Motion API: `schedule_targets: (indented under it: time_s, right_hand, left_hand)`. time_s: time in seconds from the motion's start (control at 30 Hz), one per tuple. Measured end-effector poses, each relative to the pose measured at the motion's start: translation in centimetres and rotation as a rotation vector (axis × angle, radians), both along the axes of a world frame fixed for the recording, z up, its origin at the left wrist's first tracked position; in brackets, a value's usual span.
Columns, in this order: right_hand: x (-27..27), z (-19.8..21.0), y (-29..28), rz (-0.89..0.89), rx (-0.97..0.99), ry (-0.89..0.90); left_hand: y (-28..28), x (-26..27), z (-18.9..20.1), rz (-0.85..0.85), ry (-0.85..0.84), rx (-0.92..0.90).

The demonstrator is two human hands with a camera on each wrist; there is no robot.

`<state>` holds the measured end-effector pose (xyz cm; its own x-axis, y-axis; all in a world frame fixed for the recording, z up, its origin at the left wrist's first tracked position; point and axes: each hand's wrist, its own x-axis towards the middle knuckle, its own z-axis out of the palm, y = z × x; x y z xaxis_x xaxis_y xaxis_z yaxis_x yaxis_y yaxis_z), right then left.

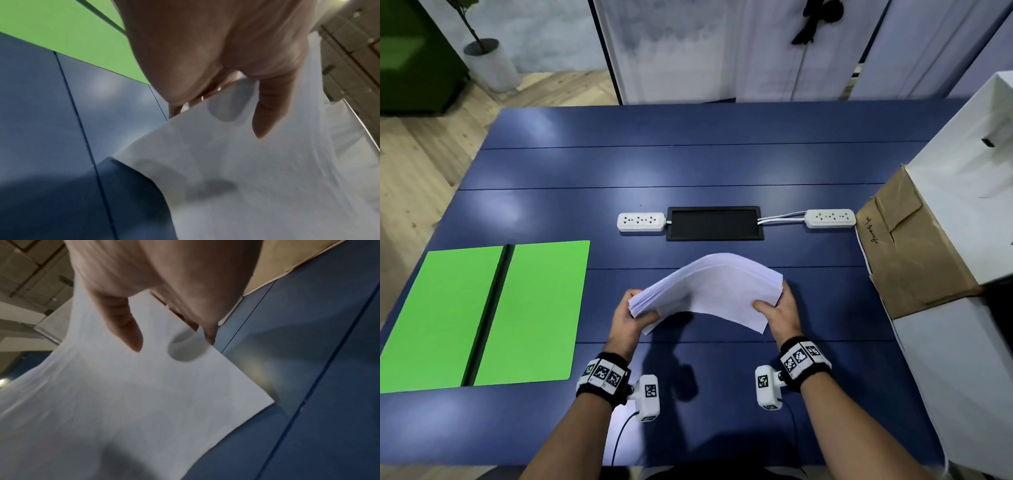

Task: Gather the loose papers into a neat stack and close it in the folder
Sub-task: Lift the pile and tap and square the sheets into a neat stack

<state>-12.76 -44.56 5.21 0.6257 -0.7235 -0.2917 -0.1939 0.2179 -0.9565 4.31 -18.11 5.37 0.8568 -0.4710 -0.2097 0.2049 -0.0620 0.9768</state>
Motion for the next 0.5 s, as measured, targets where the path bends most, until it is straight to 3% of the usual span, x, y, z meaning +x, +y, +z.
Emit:
schedule_targets:
  time_s: [0.5]
  right_hand:
    - [-0.02, 0.23, -0.5, 0.017, -0.108, -0.147]
  left_hand:
    - [0.33, -0.11, 0.09, 0.076, 0.077, -0.046]
